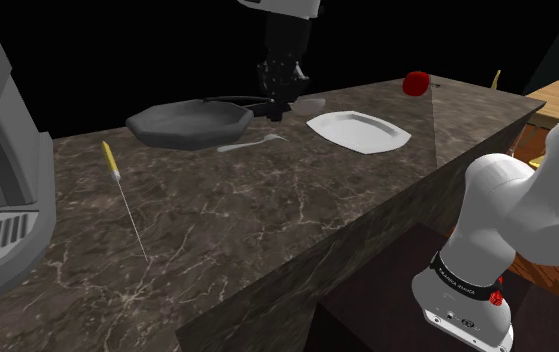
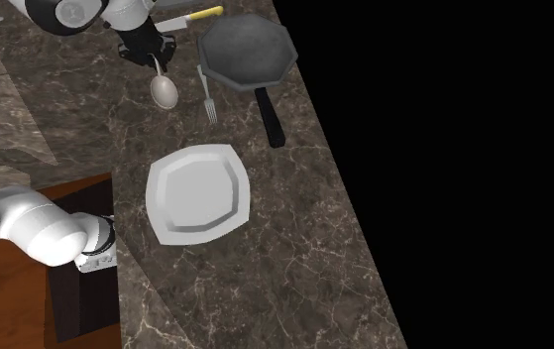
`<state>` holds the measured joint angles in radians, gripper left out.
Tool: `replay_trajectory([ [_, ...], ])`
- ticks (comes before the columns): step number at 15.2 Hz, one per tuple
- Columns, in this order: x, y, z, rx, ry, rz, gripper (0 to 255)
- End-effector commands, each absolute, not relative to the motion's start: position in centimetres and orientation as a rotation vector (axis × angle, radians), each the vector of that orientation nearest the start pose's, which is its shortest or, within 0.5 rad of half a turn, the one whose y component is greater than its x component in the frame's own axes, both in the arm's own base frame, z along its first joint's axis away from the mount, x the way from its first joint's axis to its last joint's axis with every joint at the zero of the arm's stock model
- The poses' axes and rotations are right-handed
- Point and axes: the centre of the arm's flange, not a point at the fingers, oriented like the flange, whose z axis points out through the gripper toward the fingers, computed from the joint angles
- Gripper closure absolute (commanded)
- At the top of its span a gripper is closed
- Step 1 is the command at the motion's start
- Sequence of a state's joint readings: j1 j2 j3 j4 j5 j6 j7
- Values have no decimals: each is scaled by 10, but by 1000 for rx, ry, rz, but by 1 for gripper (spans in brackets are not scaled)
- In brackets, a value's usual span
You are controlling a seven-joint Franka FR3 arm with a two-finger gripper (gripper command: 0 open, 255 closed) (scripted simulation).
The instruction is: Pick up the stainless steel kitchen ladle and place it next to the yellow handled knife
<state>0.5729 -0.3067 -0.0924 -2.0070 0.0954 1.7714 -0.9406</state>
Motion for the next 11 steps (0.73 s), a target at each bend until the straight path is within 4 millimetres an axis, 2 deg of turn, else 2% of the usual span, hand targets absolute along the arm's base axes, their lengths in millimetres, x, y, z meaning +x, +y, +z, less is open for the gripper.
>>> replay_trajectory([
  [1, 402, 244, 588, -2315, -1963, -145, 255],
  [11, 340, 361, 589, -2315, -1963, -145, 255],
])
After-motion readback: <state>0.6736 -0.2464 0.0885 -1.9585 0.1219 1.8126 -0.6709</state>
